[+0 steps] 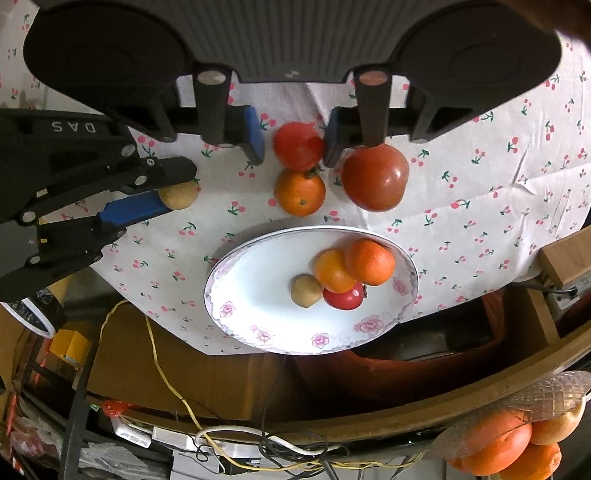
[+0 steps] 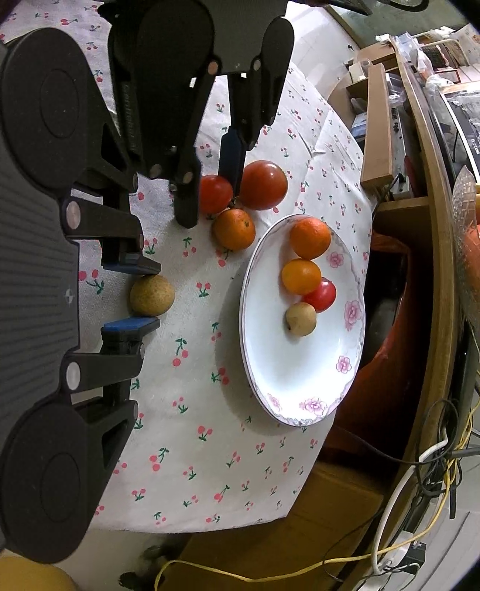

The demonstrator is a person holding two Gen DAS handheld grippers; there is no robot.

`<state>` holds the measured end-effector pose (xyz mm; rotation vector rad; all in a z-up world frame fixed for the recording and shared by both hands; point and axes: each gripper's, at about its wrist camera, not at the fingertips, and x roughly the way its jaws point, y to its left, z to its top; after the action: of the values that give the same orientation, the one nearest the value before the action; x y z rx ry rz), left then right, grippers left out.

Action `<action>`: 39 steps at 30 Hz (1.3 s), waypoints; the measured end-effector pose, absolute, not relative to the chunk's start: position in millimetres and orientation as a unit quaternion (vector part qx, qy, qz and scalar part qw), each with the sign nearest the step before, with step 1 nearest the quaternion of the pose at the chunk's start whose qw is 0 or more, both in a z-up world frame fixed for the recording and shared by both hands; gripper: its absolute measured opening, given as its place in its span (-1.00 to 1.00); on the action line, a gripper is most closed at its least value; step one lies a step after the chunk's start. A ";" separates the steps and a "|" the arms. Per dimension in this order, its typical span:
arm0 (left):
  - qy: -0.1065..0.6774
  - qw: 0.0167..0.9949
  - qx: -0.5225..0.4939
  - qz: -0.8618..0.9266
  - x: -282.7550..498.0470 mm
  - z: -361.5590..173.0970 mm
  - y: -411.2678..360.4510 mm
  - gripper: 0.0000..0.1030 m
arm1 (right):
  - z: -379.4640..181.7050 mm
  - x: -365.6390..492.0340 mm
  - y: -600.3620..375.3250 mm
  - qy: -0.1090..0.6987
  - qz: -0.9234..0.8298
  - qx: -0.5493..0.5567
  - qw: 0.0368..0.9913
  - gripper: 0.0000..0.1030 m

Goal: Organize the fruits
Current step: 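Grasp the second brown kiwi with the right gripper while the left grasps a red tomato, then carry the kiwi and tomato into the white bowl and open both grippers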

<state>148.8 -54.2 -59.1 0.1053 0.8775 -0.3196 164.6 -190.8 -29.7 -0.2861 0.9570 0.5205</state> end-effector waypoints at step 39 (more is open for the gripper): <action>0.423 0.887 0.067 -0.174 74.8 -59.1 -24.9 -0.07 | -32.2 110.4 -176.7 0.439 0.273 -0.166 0.840 -0.08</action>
<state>74.8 -24.9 -59.1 0.1396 0.8803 -0.3610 110.4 -176.7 -32.2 -0.3508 0.9292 0.5768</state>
